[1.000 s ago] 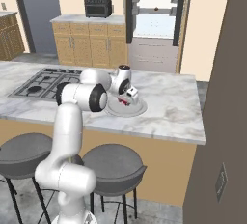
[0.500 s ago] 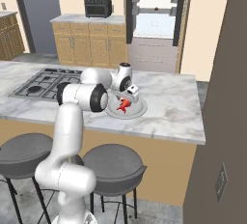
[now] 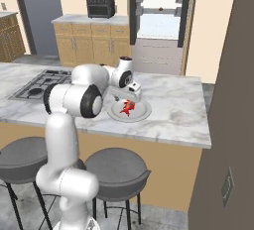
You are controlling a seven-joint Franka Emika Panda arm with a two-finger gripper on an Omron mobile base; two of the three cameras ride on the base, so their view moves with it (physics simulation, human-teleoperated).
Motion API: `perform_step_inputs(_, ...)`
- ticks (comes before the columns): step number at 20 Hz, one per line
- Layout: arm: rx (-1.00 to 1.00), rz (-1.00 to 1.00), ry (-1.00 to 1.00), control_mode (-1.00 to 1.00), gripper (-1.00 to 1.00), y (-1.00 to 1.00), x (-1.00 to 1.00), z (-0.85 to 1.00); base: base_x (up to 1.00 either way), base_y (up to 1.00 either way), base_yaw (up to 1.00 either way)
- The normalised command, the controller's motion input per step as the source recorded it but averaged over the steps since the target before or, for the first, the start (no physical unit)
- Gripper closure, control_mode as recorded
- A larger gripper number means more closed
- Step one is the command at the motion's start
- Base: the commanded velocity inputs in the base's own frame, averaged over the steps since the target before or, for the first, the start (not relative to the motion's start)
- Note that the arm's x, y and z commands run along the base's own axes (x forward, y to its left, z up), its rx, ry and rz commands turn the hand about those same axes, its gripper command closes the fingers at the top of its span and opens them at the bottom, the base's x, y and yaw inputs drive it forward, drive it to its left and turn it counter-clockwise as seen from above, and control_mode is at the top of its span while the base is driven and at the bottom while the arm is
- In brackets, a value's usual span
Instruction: Take the cheese, fish, and mushroom from the fridge and place them on the plate on the dining counter to create an appetizer plate.
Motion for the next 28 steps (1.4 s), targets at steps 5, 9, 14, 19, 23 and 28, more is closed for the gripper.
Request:
perform_step_inputs(5, -0.08, 0.27, -0.1, -1.0, -1.0, 0.47, -1.0, 0.6, 0.0, 0.0, 0.0)
perform_step_inputs(9, -0.09, 0.27, -0.2, -1.0, -1.0, 0.59, -1.0, 0.6, 0.0, 0.0, 0.0)
perform_step_inputs(14, -0.03, 0.27, -0.25, -1.0, -1.0, 0.4, -1.0, 0.67, 0.0, 0.0, 0.0)
perform_step_inputs(19, 0.0, 0.24, -0.28, -1.0, -1.0, 0.14, -1.0, 0.63, 0.0, 0.0, 0.0)
perform_step_inputs(23, 0.05, 0.16, -0.35, -1.0, -1.0, 0.0, -1.0, 0.54, 0.0, 0.0, 0.0)
perform_step_inputs(28, 0.04, 0.11, -0.23, -1.0, -1.0, 0.0, -0.9, 0.48, 0.0, 0.0, 0.0)
